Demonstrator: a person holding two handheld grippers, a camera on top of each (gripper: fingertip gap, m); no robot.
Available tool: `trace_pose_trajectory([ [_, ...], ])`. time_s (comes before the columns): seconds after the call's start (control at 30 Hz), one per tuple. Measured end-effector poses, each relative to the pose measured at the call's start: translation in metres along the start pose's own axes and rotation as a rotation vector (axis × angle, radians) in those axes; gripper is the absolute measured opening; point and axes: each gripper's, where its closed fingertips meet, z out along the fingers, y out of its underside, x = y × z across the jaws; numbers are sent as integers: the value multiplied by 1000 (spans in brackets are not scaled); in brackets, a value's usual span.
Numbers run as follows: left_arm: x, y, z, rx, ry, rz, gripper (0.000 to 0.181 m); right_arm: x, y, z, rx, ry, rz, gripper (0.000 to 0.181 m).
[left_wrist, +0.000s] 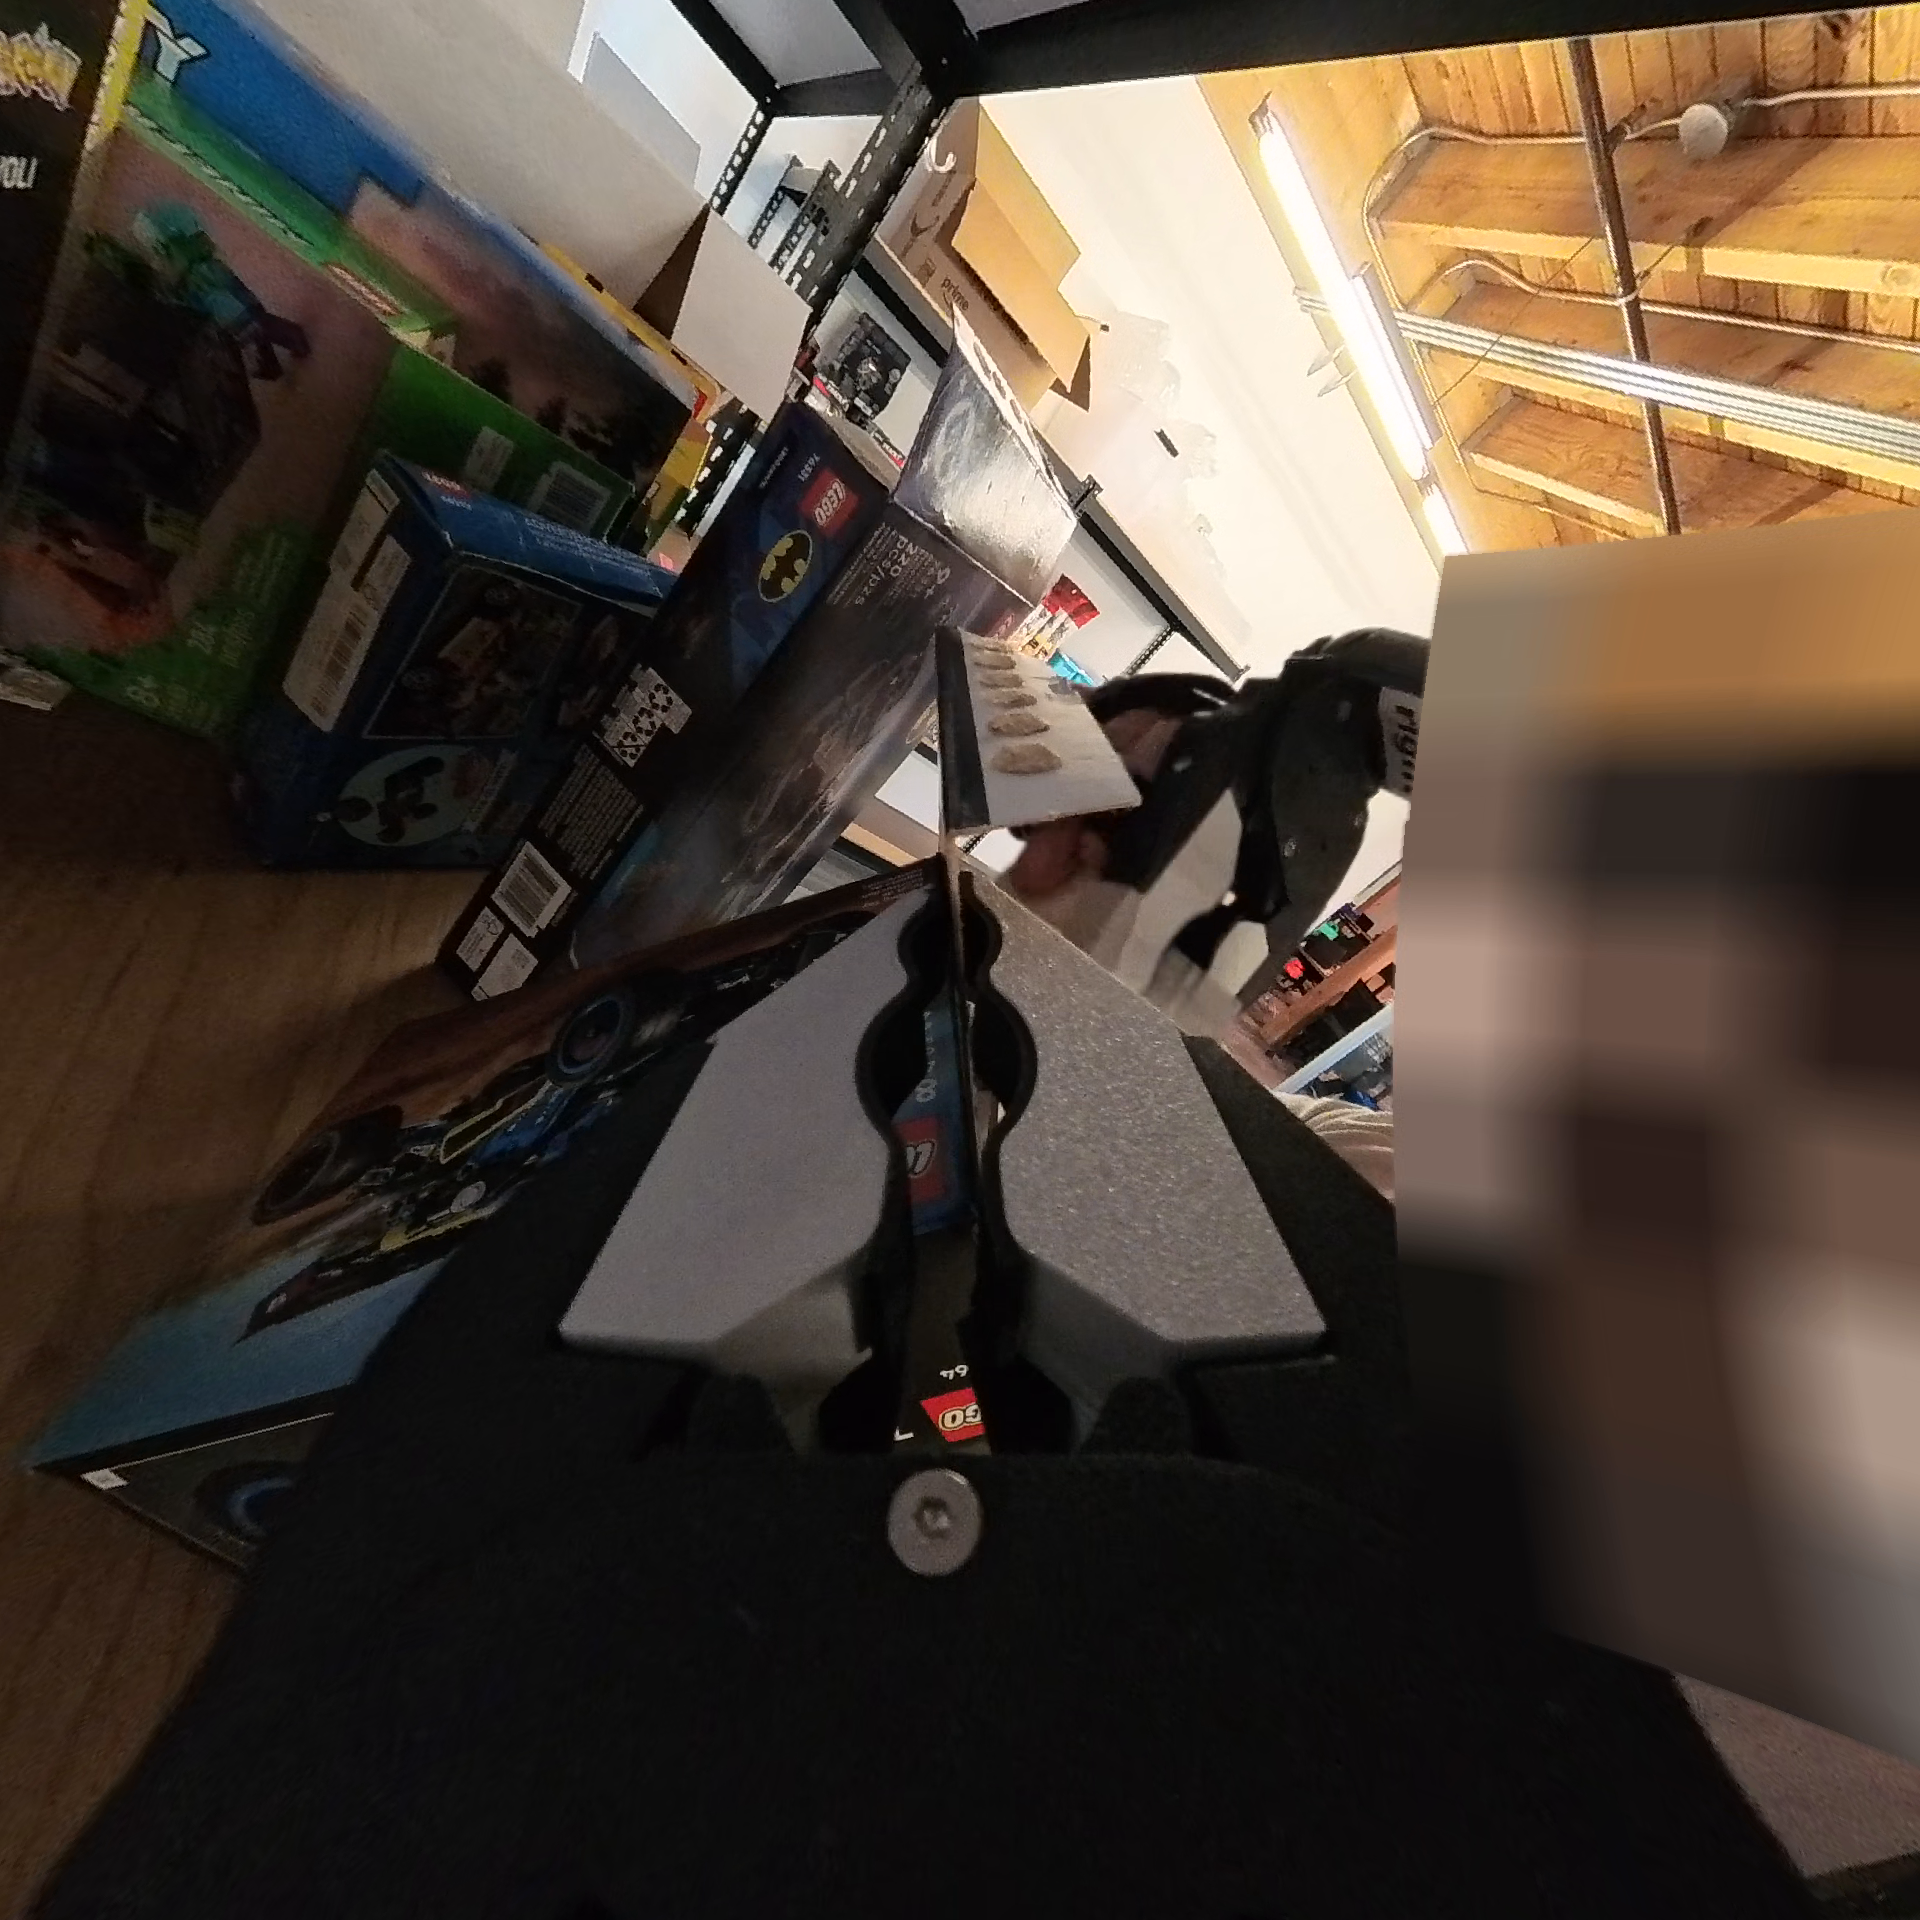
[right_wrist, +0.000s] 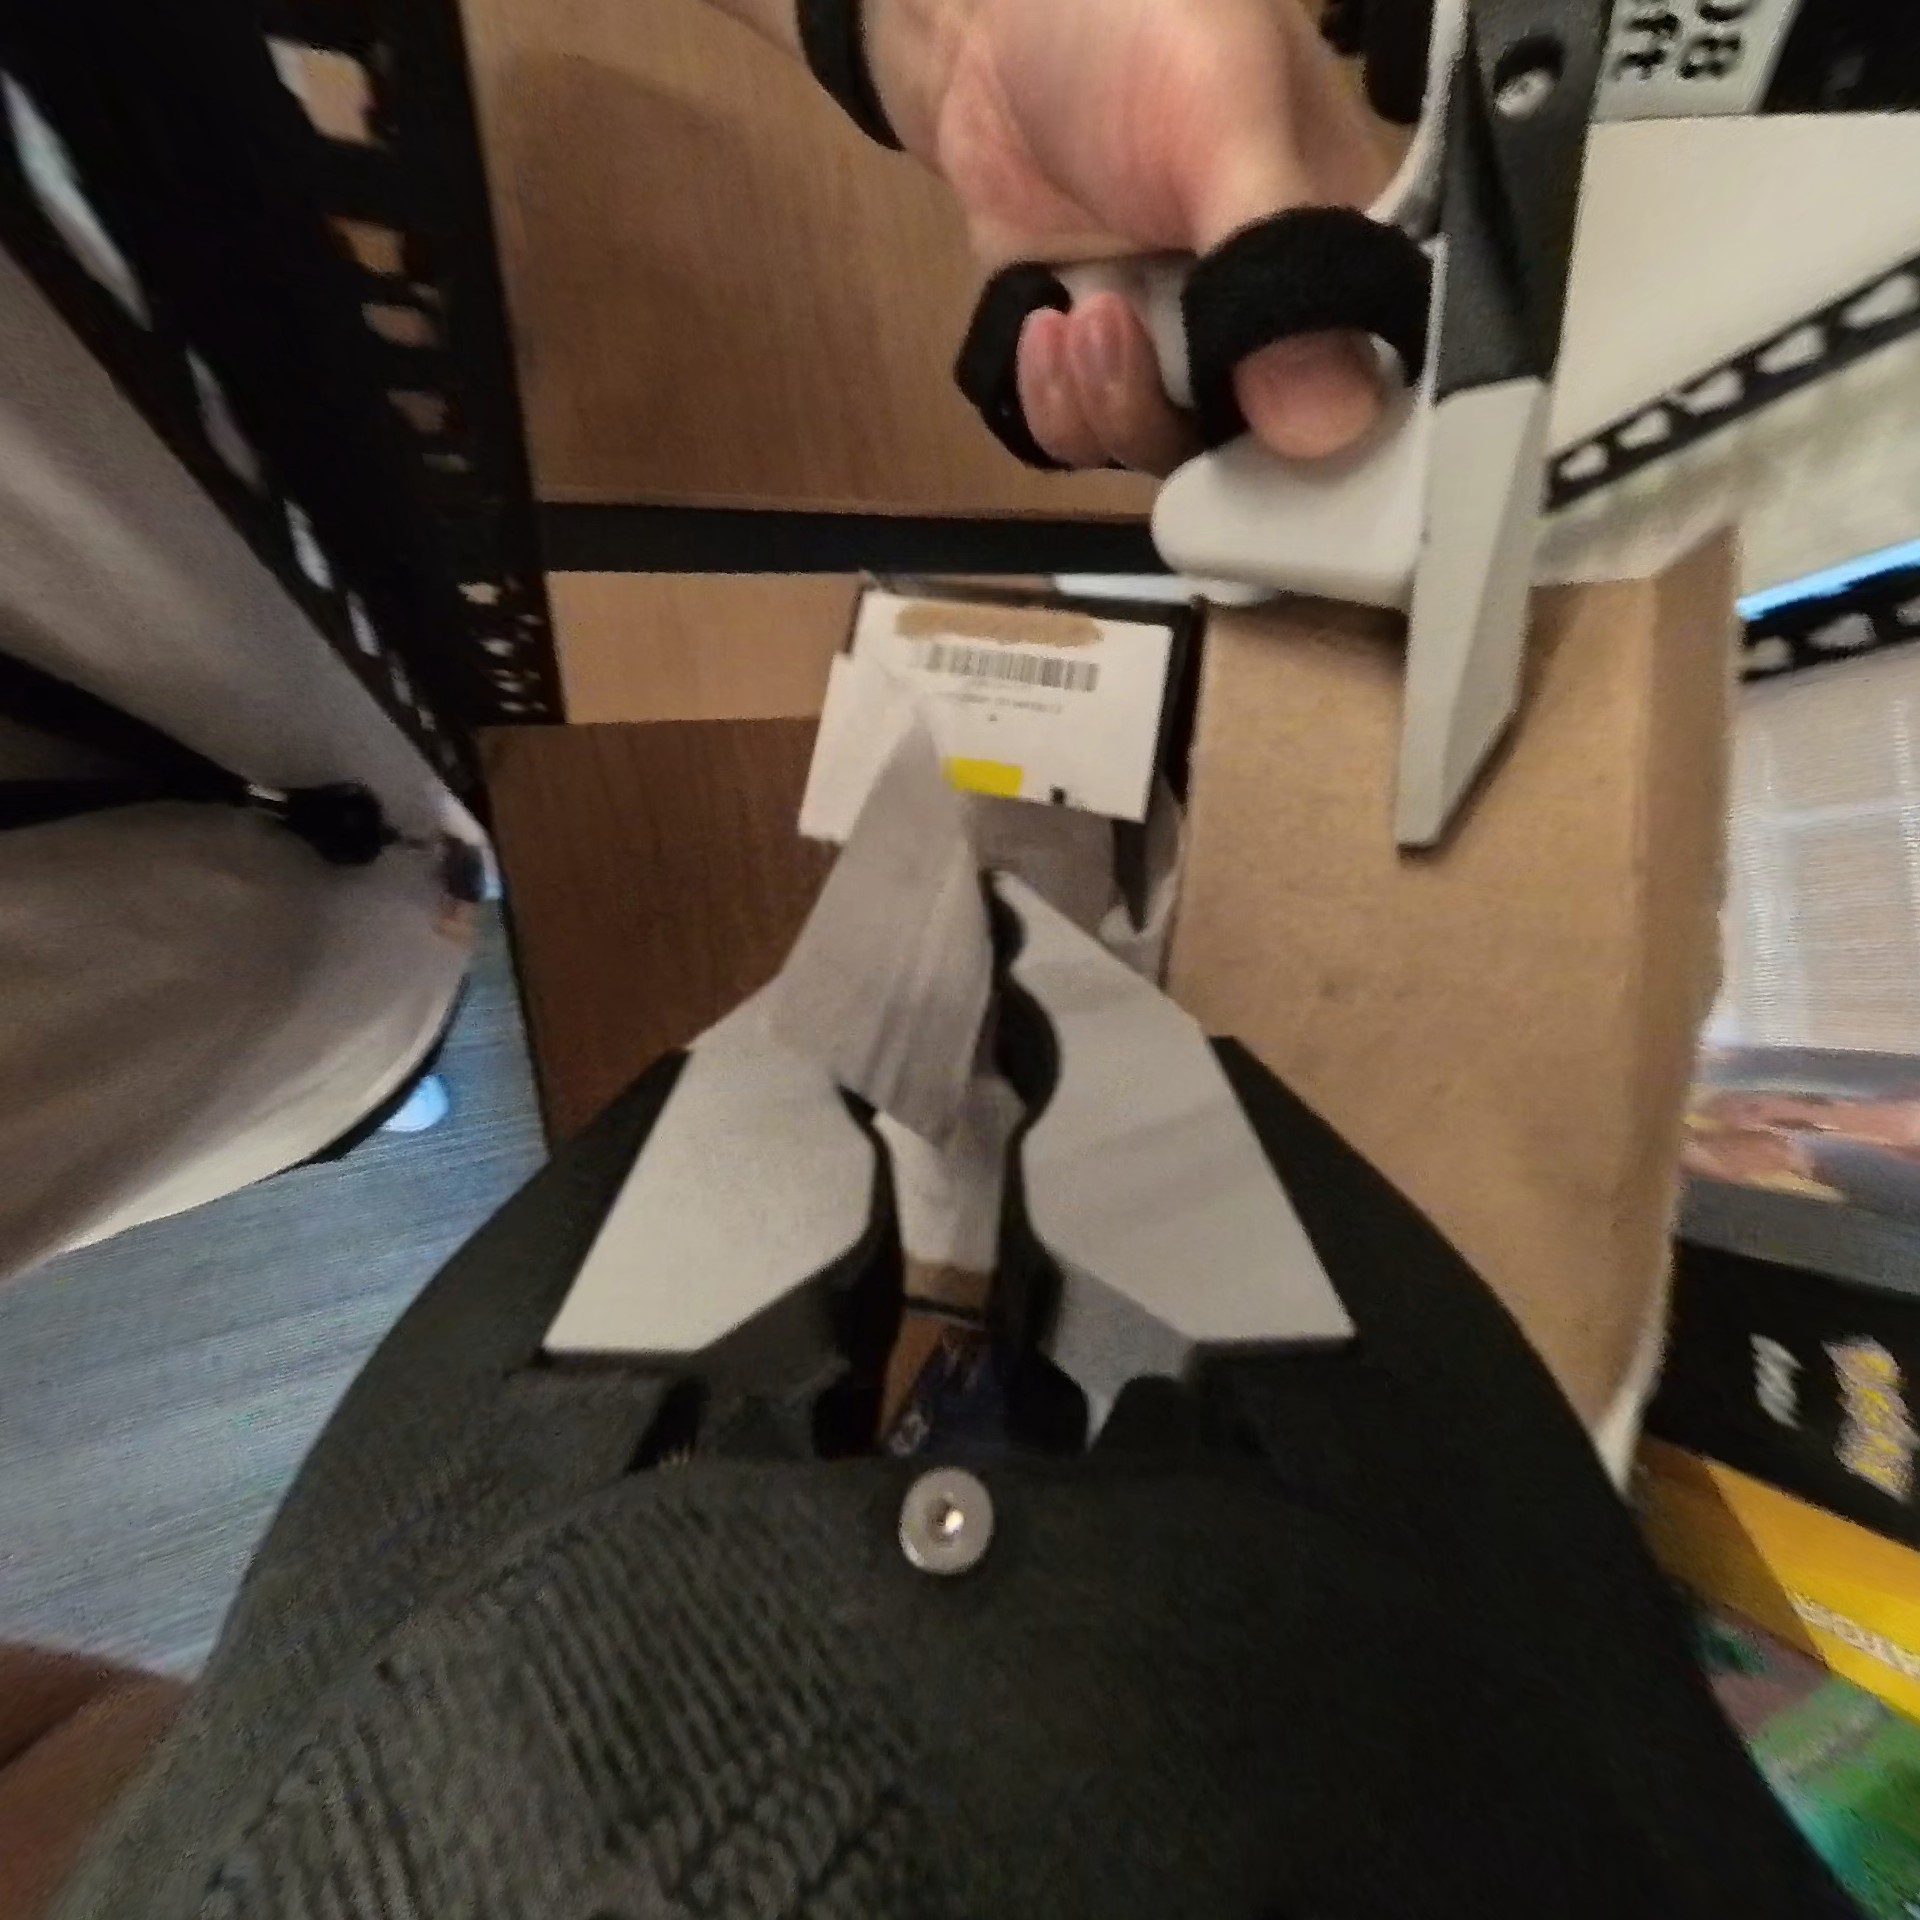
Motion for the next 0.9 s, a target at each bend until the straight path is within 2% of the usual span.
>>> trace_pose_trajectory([
  [0.03,0,0,0,0,0,0,0,-5,-7,1,35,-47,4,0],
  [0.1,1,0,0,1,4,0,0,6,-19,-2,104,-12,34,0],
  [0.2,1,1,0,3,4,1,0,25,-16,-7,100,61,88,0],
  [0.27,0,1,0,3,1,0,0,15,-5,-5,42,1,115,2],
  [0.33,0,1,0,2,-2,-1,0,10,12,0,-70,-16,142,28],
  [0.47,1,1,1,11,-4,0,0,13,16,5,-161,55,121,24],
  [0.6,1,1,1,19,-14,13,0,19,17,-2,-257,186,20,21],
  [0.73,3,3,1,17,-14,8,0,13,13,7,-265,209,-50,28],
  [0.9,5,5,2,14,-18,19,0,11,15,15,-261,210,-21,31],
])
